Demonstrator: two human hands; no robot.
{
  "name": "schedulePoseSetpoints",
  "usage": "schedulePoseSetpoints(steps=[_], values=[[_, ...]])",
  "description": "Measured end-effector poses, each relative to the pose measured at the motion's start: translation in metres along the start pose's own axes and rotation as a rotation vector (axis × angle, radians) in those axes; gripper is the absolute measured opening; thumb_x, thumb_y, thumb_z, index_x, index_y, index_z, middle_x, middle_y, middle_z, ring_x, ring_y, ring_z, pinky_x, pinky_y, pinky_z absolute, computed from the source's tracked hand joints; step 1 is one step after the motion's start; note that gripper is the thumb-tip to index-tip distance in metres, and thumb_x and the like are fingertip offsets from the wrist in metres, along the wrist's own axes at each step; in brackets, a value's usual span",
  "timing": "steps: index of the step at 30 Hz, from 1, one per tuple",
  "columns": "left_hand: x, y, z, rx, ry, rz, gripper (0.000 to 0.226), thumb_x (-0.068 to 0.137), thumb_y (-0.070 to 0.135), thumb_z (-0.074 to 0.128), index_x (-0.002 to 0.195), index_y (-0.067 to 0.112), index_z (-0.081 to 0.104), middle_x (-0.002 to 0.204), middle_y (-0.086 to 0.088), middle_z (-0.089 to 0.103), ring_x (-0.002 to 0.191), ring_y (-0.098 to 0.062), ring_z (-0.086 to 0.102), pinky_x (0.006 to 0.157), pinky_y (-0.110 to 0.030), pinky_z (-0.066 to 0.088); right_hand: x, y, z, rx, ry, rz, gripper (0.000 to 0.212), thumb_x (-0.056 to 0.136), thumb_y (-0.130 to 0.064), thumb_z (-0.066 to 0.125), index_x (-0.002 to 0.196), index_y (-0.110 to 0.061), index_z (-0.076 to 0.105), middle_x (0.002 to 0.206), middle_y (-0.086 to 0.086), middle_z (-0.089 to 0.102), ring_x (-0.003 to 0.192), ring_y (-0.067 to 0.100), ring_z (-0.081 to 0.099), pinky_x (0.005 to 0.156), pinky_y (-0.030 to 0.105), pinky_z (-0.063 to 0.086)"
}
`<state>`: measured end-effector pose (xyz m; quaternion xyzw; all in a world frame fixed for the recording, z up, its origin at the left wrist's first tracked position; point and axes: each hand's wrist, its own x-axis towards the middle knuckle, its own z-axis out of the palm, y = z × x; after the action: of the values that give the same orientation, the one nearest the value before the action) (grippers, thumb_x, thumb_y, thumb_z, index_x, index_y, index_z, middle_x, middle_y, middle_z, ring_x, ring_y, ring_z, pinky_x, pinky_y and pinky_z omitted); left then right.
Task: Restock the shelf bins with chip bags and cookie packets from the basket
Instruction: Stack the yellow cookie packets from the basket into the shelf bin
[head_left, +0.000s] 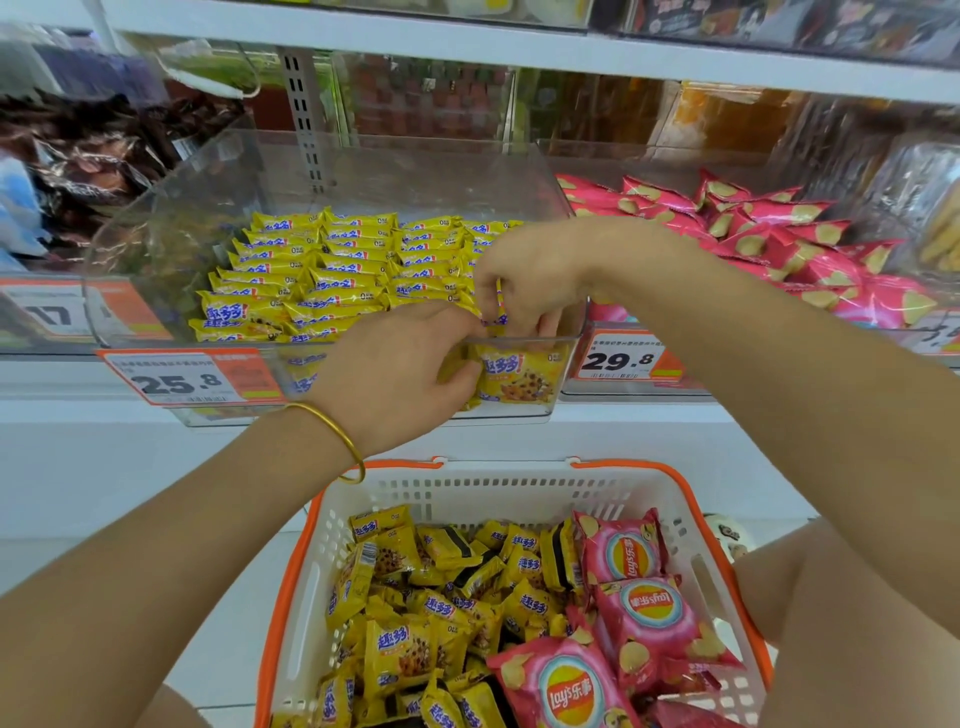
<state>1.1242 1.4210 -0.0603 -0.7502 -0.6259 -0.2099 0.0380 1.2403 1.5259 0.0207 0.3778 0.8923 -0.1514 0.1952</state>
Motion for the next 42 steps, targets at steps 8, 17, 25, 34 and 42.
schedulePoseSetpoints(steps=[8, 17, 25, 34, 42], values=[[0.01, 0.002, -0.002, 0.069, -0.123, -0.014, 0.044, 0.075, 0.042, 0.034, 0.098, 0.021, 0.065, 0.089, 0.001, 0.061, 0.094, -0.021, 0.052, 0.071, -0.033, 0.044, -0.008, -0.003, 0.016, -0.078, 0.098, 0.037, 0.033, 0.089, 0.005, 0.042, 0.118, 0.007, 0.056, 0.11, 0.022, 0.065, 0.101, 0.034, 0.063, 0.049, 0.021, 0.036], [0.007, 0.001, 0.001, 0.103, -0.069, 0.018, 0.064, 0.074, 0.053, 0.023, 0.105, 0.017, 0.067, 0.108, 0.0, 0.064, 0.106, -0.023, 0.053, 0.084, -0.036, 0.044, -0.009, -0.01, 0.025, -0.36, 0.206, 0.031, 0.031, 0.091, 0.004, 0.041, 0.114, -0.003, 0.061, 0.113, 0.014, 0.061, 0.106, 0.03, 0.057, 0.074, 0.031, 0.045], [0.006, 0.0, -0.004, 0.28, -0.186, -0.039, 0.043, 0.091, 0.053, 0.038, 0.124, 0.029, 0.052, 0.105, 0.003, 0.063, 0.101, -0.02, 0.056, 0.067, -0.027, 0.033, -0.002, -0.011, 0.024, -0.414, 0.059, 0.016, 0.023, 0.089, 0.006, 0.039, 0.071, -0.007, 0.044, 0.066, 0.004, 0.037, 0.056, 0.018, 0.035, 0.049, 0.027, 0.029], [-0.047, -0.004, -0.036, 0.12, 0.163, 0.055, 0.026, 0.08, 0.026, 0.047, 0.091, 0.012, 0.066, 0.097, -0.003, 0.065, 0.089, -0.03, 0.057, 0.076, -0.042, 0.045, -0.056, -0.042, 0.078, 0.048, 0.955, -0.184, 0.05, 0.075, 0.009, 0.045, 0.116, -0.015, 0.063, 0.112, 0.008, 0.058, 0.107, 0.03, 0.057, 0.077, 0.043, 0.053], [-0.13, -0.029, -0.004, 0.215, -0.435, -0.03, 0.043, 0.077, 0.036, 0.032, 0.082, 0.013, 0.069, 0.083, -0.003, 0.066, 0.078, -0.027, 0.061, 0.061, -0.039, 0.054, 0.001, -0.072, 0.212, 0.173, 0.199, -0.224, 0.032, 0.096, -0.006, 0.04, 0.115, -0.022, 0.061, 0.121, 0.002, 0.058, 0.108, 0.023, 0.056, 0.086, 0.038, 0.048]])
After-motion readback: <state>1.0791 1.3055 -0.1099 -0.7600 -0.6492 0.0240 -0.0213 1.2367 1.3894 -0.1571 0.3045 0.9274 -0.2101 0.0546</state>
